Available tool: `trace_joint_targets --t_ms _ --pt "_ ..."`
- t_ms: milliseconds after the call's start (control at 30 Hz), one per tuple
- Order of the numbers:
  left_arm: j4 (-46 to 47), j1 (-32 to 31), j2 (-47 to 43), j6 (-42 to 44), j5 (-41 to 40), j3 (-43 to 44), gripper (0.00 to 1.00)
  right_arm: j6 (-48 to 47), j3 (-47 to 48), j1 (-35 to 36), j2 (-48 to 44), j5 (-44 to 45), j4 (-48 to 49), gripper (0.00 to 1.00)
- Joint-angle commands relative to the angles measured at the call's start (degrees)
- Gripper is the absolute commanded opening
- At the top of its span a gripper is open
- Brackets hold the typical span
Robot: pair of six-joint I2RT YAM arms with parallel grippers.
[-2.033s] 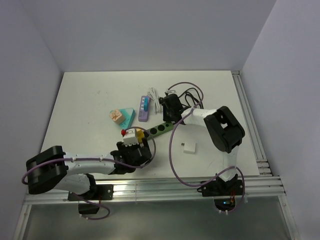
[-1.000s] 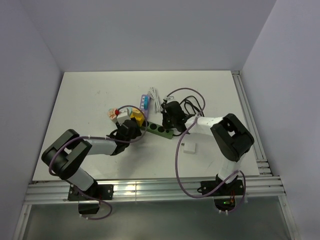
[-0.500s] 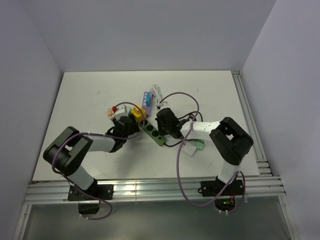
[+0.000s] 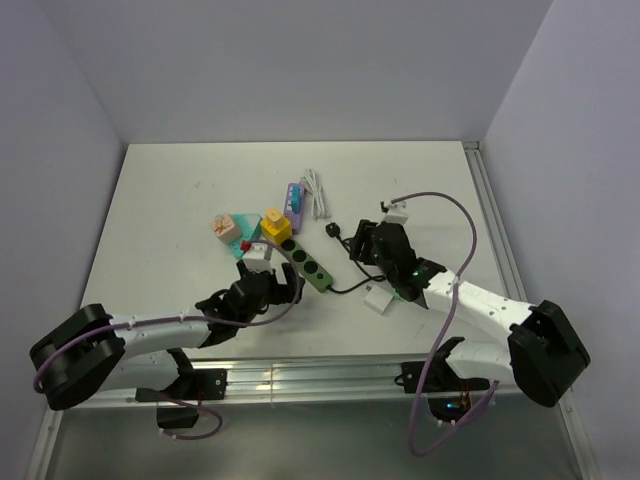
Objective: Insert the plug
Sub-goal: Adjust the socket at the center of the board, then pick up the plug from the center of the board.
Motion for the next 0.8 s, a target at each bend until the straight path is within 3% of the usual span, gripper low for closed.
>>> trace_joint_targets --t_ms 0,33,200,300,333,500,767 --pt "-1.33 -6.88 -0.62 -0.83 -4.09 2.52 1.0 4.25 -1.36 -0.69 -4.36 8.65 1.71 0.63" --pt "-0.81 -9.94 0.09 0.48 -4.52 3.14 1.0 6.17 -2.93 -0.69 -5.85 9.99 1.62 0.74" --pt "1.48 -14.97 10.69 6.99 -3.21 10.68 1.0 8.99 -9.09 -0.69 -17.35 12.81 4.0 0.89" --pt "3.58 -17.26 17.38 9.8 -1.37 15.43 1.0 10.93 -11.55 -0.87 -21.85 16.5 2.32 0.91" --pt "4.2 -18.13 18.89 11.11 -0.67 16.49 1.0 11.81 -13.48 -0.95 -25.43 17.29 2.5 0.97" --pt "4.91 -19.9 27.32 13.93 3.2 24.13 0.99 12.16 -16.66 -1.48 -33.19 19.23 1.19 0.98" --pt "2.89 -23.06 33.93 17.63 4.96 31.7 0.99 11.29 -15.87 -1.66 -31.97 18.97 0.65 0.99"
